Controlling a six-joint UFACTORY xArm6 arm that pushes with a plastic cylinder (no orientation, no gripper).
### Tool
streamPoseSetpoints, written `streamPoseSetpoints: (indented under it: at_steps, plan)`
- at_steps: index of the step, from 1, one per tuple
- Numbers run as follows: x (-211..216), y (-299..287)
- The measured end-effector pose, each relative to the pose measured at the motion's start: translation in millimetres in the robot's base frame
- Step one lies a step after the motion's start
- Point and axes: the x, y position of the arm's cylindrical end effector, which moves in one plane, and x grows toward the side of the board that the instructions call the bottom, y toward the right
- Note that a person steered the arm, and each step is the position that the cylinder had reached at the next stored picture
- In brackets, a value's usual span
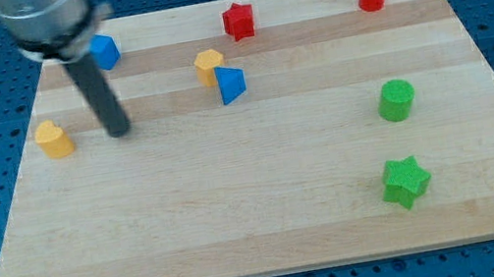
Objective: Move the green circle slightly to the top
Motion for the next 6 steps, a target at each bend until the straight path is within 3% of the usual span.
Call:
streamPoseSetpoints:
  at_steps: [2,3,4,5,6]
  plan:
    - [78.2,220.4]
    - [70.1,289.6]
    - [41.2,315.8]
    - [12.4,306.4]
    - [12.4,306.4]
